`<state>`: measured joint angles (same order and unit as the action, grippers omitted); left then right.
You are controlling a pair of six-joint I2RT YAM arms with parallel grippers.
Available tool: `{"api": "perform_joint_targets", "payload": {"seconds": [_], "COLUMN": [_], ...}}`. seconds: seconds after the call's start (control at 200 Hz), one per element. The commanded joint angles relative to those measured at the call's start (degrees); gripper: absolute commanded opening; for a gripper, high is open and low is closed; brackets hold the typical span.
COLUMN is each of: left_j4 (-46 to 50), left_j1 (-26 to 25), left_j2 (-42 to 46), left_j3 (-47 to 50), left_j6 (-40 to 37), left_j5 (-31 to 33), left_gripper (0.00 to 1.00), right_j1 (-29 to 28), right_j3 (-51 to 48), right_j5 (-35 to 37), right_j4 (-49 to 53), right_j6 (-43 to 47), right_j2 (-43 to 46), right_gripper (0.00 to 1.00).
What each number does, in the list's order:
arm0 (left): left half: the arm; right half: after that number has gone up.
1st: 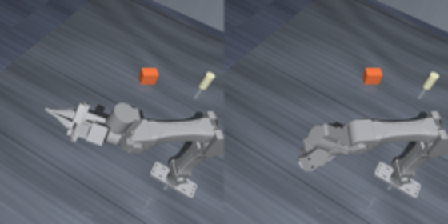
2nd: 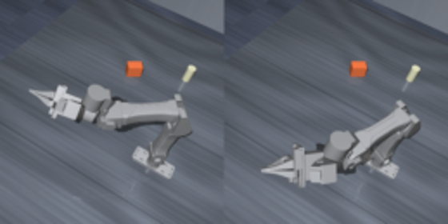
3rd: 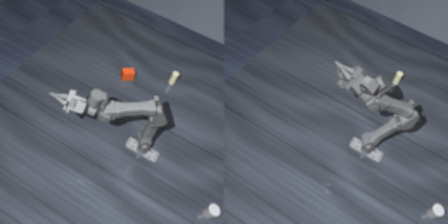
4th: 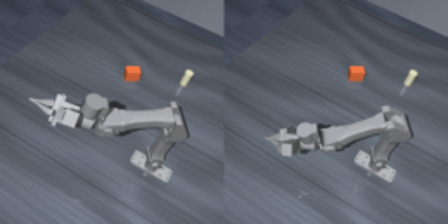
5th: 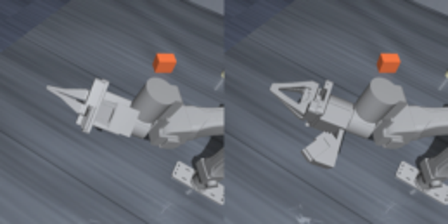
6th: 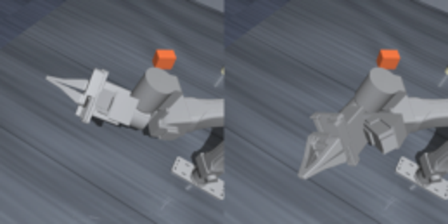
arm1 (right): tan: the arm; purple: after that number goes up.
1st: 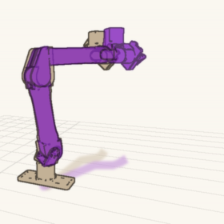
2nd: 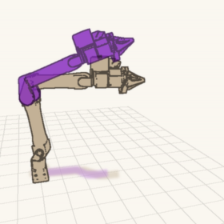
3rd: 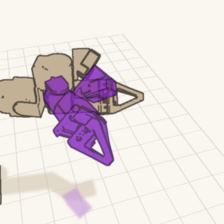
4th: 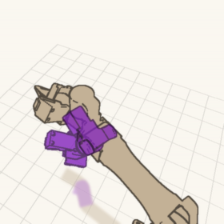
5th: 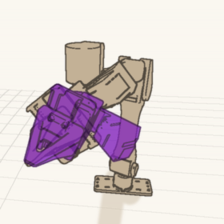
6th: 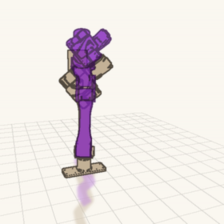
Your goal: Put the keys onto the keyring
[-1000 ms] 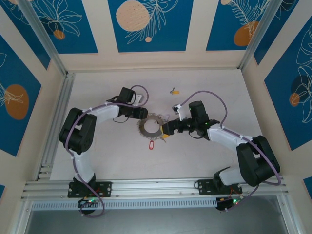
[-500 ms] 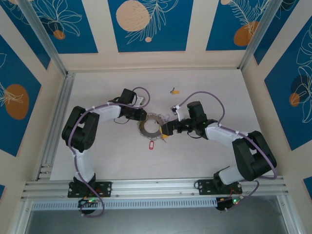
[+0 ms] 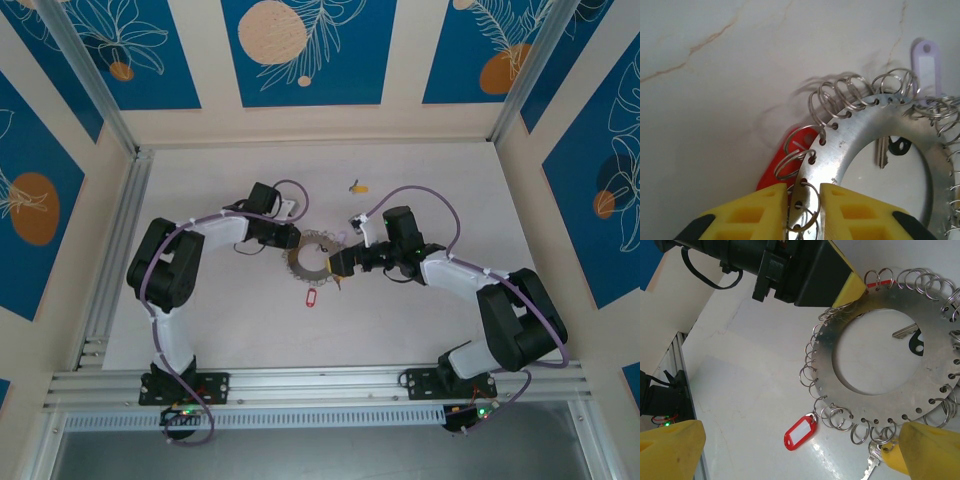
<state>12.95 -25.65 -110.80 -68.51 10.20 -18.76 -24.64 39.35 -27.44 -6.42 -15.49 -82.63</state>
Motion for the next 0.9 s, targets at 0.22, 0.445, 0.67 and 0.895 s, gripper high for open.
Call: {"api": "perform_joint_targets", "payload": {"seconds": [0.22, 0.445, 0.67, 0.895], "left_j4": [4.33, 5.99, 9.40, 12.17], "left_j1": [-2.24, -2.73, -3.73, -5.46], "left_j2": [2.43, 4.19, 10.17, 17.62], "left_j3": [0.25, 0.14, 1.00, 2.96], "left_j6": [-2.96, -3.28, -3.94, -3.63], "left_j5": [5.02, 7.45, 7.79, 2.35], "left_gripper": [0.16, 0.01, 0.00, 0.00], "right_j1": [-0.34, -0.37, -0.36, -0.49], "right_j3": [0.64, 0.21, -0.67, -3.40], "right_j5": [0.09, 0.61, 0.90, -0.33], "right_j4": [0.12, 0.35, 0.45, -0.61], "right_j6": [0.55, 0.91, 0.96, 0.24], "right_j2": [3.20, 4.62, 7.07, 11.85], "right_gripper": [0.99, 0.99, 0.99, 1.00]}}
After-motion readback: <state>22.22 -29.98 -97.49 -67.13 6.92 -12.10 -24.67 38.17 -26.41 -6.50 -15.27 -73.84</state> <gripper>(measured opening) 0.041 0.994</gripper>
